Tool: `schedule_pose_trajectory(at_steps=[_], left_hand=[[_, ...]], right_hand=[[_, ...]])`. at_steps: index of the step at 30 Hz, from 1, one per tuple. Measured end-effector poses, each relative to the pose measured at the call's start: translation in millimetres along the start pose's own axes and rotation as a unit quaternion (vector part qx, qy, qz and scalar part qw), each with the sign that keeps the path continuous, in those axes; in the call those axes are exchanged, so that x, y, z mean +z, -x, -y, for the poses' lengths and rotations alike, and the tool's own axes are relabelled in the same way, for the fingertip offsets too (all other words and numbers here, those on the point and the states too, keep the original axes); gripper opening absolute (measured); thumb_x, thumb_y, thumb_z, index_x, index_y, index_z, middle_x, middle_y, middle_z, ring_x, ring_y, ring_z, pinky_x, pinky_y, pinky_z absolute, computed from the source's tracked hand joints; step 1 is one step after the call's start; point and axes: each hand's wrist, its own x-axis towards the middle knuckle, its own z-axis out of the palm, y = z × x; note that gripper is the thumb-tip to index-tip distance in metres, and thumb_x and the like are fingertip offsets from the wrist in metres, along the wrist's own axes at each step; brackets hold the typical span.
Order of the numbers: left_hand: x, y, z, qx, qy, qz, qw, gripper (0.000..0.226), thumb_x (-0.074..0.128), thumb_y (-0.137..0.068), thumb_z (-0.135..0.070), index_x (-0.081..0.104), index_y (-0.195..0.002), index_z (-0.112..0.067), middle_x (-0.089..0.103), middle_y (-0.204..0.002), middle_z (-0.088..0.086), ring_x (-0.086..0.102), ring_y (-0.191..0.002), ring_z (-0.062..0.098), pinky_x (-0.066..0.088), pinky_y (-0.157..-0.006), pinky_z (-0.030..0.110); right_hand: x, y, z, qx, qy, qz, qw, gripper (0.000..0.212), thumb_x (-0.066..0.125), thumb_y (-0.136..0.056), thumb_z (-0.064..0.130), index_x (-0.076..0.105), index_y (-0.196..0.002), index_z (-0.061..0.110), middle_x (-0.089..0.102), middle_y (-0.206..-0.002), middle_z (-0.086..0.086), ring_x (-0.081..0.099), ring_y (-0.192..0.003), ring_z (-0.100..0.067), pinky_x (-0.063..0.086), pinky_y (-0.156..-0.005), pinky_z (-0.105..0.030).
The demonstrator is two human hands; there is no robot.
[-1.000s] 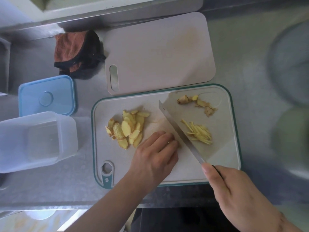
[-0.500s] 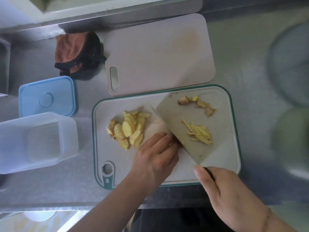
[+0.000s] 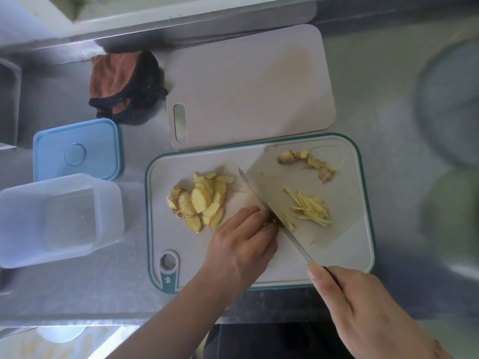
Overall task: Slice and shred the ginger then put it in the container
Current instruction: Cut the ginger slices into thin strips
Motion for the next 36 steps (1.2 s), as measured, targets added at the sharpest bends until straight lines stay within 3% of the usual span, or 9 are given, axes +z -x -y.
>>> schedule_pose_trajectory(at_steps=[3,6,11,20,23,26,29,32,36], left_hand=[[0,0,0,-0.006,0.002,0.001,1.0,0.007,0.071,-0.091,-0.004,0.078,-0.093,-0.002,0.074,-0.099,0.01,0.069,-0.096,0.027,0.057,-0.085,0.034],[2,-2,0,-0.012,0.012,0.001,1.0,0.007,0.071,-0.091,-0.004,0.078,-0.092,-0.002,0.074,-0.099,0.009,0.069,-0.096,0.027,0.057,-0.085,0.035],[-1,-1,1,-0.005,0.01,0.006,1.0,0.007,0.071,-0.091,-0.004,0.078,-0.093,-0.002,0.072,-0.099,0.012,0.068,-0.094,0.027,0.057,-0.087,0.035],[-2,-2,-1,0.001,0.003,0.007,1.0,0.008,0.071,-0.09,-0.003,0.078,-0.094,-0.002,0.073,-0.098,0.011,0.067,-0.094,0.025,0.057,-0.089,0.032],[-3,-1,-1,0.002,0.003,0.008,1.0,0.007,0.072,-0.089,-0.002,0.078,-0.093,-0.002,0.073,-0.097,0.011,0.067,-0.094,0.025,0.056,-0.088,0.032],[-2,-1,-1,0.0,0.004,0.004,1.0,0.007,0.072,-0.089,-0.002,0.078,-0.093,-0.002,0.073,-0.096,0.011,0.067,-0.094,0.026,0.056,-0.09,0.031],[0,0,0,-0.002,0.009,0.003,1.0,0.007,0.072,-0.089,-0.001,0.078,-0.093,-0.001,0.073,-0.097,0.011,0.068,-0.093,0.027,0.056,-0.09,0.032],[1,0,1,-0.005,0.009,0.001,1.0,0.006,0.072,-0.089,-0.001,0.077,-0.093,-0.001,0.073,-0.098,0.012,0.069,-0.094,0.028,0.056,-0.088,0.034],[-1,0,0,-0.004,0.011,-0.003,1.0,0.004,0.072,-0.089,-0.001,0.076,-0.09,0.0,0.071,-0.095,0.013,0.067,-0.091,0.027,0.056,-0.087,0.034]], right_hand=[[-1,0,0,0.007,0.009,0.005,1.0,0.071,0.008,-0.077,0.078,0.04,-0.055,0.02,0.055,-0.06,0.017,0.053,-0.064,-0.004,0.039,-0.06,-0.02],[1,-6,3,0.011,0.016,0.025,0.999,0.065,0.007,-0.08,0.073,0.036,-0.054,0.021,0.053,-0.058,0.023,0.051,-0.062,0.0,0.039,-0.061,-0.02],[-1,-19,0,0.001,0.004,0.017,1.0,0.058,0.019,-0.084,0.065,0.034,-0.052,0.019,0.043,-0.046,0.003,0.043,-0.048,-0.01,0.033,-0.051,-0.025],[-2,-5,-1,0.0,0.002,0.012,1.0,0.067,0.017,-0.083,0.072,0.038,-0.057,0.015,0.048,-0.052,0.001,0.046,-0.05,-0.011,0.033,-0.052,-0.024],[-3,-1,-3,-0.007,0.005,-0.001,1.0,0.062,0.012,-0.075,0.08,0.045,-0.062,0.029,0.05,-0.053,0.006,0.048,-0.054,-0.009,0.034,-0.053,-0.021],[-2,1,1,0.004,-0.002,0.008,1.0,0.052,0.014,-0.082,0.073,0.046,-0.063,0.037,0.052,-0.055,0.01,0.049,-0.057,-0.007,0.036,-0.056,-0.021],[0,-5,2,0.015,0.006,0.028,0.999,0.058,0.019,-0.08,0.068,0.039,-0.052,0.022,0.05,-0.053,0.012,0.047,-0.056,-0.007,0.037,-0.057,-0.02],[4,-14,1,0.0,0.014,0.037,0.999,0.061,0.012,-0.084,0.069,0.031,-0.054,0.02,0.046,-0.053,0.006,0.042,-0.051,-0.009,0.036,-0.055,-0.021],[-4,-16,-3,-0.008,0.023,0.01,1.0,0.058,0.02,-0.083,0.065,0.032,-0.054,0.017,0.042,-0.05,0.0,0.04,-0.048,-0.012,0.033,-0.052,-0.024]])
